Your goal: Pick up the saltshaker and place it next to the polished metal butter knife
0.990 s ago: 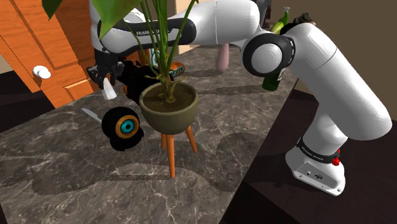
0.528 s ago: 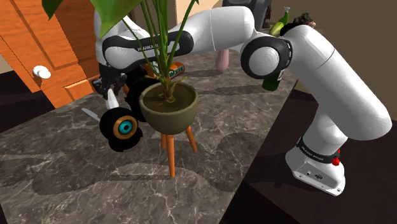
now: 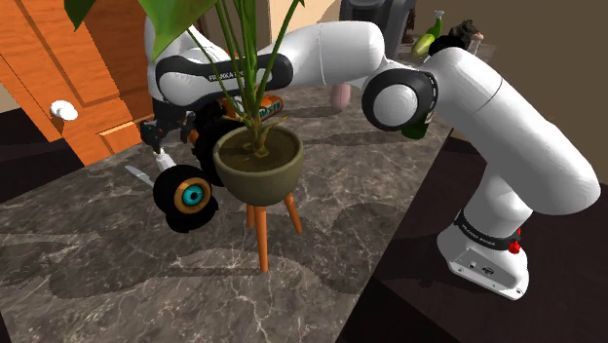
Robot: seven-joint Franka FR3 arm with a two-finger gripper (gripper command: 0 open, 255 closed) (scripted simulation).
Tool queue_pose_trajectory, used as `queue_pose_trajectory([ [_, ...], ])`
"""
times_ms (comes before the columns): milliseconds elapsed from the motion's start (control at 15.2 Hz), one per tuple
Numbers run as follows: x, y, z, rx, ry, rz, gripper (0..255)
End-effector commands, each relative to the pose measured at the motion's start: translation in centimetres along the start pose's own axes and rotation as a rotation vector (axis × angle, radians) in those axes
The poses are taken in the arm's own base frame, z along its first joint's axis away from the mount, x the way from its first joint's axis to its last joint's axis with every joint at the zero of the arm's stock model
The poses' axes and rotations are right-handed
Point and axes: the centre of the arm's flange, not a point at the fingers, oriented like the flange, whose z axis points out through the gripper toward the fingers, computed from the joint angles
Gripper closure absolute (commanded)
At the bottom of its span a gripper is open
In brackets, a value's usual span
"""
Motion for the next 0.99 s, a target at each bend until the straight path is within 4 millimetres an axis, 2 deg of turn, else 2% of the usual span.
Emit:
queue_pose_trajectory([
  [0,-0.3,1.8,2.3,-0.033,-0.055,0.013,0],
  [66,-0.2,2.0,2.4,-0.033,-0.055,0.012,0],
  [132,-1.5,1.0,2.4,-0.036,-0.054,0.013,0],
  [396,-1.2,0.8,-2.6,-0.036,-0.054,0.013,0],
  [924,-1.2,0.8,-2.6,-0.036,-0.054,0.013,0],
])
